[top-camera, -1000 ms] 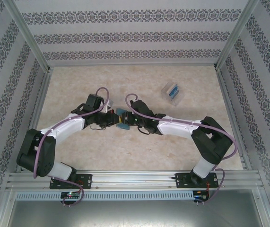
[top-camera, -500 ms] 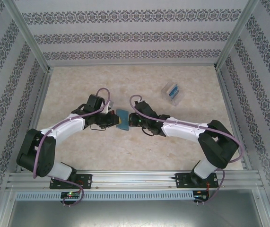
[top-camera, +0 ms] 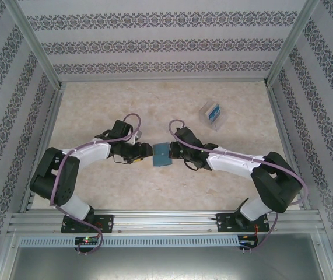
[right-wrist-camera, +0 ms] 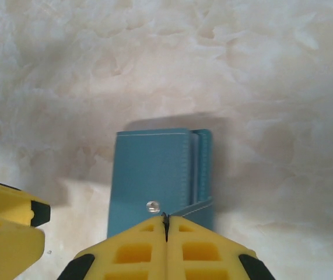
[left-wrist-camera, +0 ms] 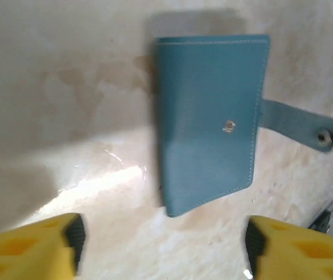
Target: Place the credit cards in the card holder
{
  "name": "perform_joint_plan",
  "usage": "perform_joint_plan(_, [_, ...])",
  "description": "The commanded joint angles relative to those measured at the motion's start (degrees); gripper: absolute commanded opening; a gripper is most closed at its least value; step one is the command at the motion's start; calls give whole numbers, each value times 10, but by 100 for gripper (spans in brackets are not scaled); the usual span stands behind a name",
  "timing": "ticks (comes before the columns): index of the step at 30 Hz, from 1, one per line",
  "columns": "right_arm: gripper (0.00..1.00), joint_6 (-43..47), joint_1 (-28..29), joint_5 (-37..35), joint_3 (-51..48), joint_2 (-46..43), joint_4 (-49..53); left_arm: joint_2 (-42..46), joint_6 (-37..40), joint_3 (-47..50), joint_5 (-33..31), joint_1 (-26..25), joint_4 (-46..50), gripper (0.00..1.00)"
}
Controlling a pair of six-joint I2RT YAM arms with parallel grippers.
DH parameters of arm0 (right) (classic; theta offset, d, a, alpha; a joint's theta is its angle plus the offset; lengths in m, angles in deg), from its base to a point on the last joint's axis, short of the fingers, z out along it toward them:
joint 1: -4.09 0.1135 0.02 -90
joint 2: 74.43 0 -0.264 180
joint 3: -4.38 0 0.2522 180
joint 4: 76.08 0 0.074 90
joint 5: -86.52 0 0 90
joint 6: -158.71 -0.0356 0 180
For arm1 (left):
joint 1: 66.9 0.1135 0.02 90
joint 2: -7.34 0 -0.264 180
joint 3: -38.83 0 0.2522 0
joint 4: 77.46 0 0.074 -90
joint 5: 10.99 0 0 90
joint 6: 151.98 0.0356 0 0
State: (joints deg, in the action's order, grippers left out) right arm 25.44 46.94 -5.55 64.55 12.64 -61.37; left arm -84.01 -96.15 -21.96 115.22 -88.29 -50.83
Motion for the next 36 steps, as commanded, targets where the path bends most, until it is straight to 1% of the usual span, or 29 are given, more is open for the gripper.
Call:
perform_joint_plan(1, [0, 19, -2, 30, -5, -31, -2, -1, 9, 13, -5, -2, -34, 84])
perform_joint_plan(5, [0, 18, -2, 73, 10, -43, 0, 3, -2, 20, 11, -2, -61, 91])
perform_joint_plan(7, [0, 18, 0, 93, 16, -49, -7, 13, -4, 28, 4, 0, -74, 95])
perform_joint_plan(9, [0, 9, 0, 105, 22, -55, -11, 19, -11, 33, 11, 11, -78, 99])
perform_joint_plan(11, [0, 0, 1, 120, 36, -54, -13, 23, -24, 41, 35, 28, -92, 100])
perform_joint_plan(18, [0, -4, 10, 143, 84, -28, -10, 32, -37, 57, 76, 66, -113, 100])
perform_joint_plan(20, [0, -5, 13, 153, 96, -20, -13, 40, -35, 62, 74, 72, -113, 100])
perform_joint_plan(24, [0, -6, 17, 149, 104, -6, -11, 39, -34, 65, 77, 80, -111, 100])
perform_joint_plan(27, [0, 2, 15, 154, 101, 0, -10, 40, -44, 83, 76, 83, -134, 100])
perform_joint_plan(29, [0, 6, 12, 143, 93, -1, -4, 30, -46, 86, 77, 85, -140, 100])
perform_joint_plan(33, [0, -11, -11, 144, 68, -9, -1, 9, -49, 88, 78, 85, -148, 100])
perform_joint_plan(36, [0, -9, -29, 136, 39, -27, 4, 2, -33, 79, 63, 85, -126, 95])
